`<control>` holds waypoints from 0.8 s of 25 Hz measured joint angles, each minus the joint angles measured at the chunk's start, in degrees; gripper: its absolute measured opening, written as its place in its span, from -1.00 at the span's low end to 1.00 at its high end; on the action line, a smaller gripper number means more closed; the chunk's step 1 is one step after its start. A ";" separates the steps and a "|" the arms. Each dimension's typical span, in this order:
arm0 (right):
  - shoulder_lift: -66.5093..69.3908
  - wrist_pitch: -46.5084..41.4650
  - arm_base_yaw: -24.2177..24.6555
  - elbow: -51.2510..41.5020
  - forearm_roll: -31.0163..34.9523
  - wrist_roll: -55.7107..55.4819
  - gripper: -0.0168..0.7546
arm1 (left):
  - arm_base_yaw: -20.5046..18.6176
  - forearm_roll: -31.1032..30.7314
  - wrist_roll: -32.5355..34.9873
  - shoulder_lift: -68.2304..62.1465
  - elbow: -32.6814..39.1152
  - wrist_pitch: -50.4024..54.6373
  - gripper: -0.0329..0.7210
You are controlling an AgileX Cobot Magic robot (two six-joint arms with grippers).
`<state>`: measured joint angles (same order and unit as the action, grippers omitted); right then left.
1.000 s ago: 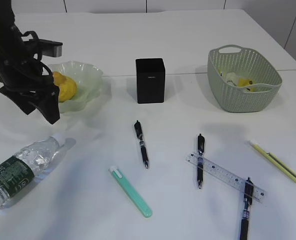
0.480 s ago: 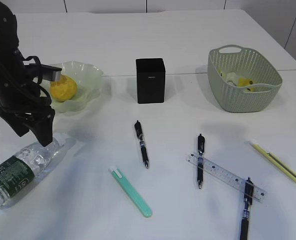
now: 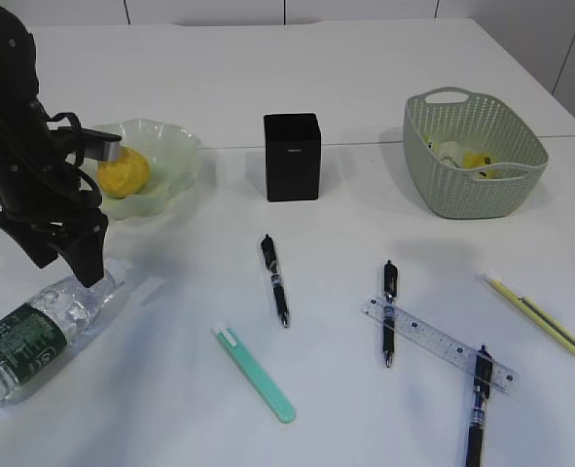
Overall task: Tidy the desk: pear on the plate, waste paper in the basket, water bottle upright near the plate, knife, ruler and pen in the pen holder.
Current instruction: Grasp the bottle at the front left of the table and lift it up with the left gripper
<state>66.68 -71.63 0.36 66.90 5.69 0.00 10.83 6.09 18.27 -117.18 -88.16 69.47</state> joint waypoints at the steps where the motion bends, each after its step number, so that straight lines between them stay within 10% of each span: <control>1: 0.00 0.00 0.00 0.00 0.00 0.00 0.23 | 0.00 0.00 0.00 -0.03 0.00 0.00 0.66; 20: 0.00 0.00 0.00 0.00 0.00 0.00 0.23 | 0.91 -1.07 -1.07 -1.88 2.58 -0.13 0.66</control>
<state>66.68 -71.63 0.36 66.90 5.69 0.00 11.74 5.02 17.20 -119.06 -85.58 69.34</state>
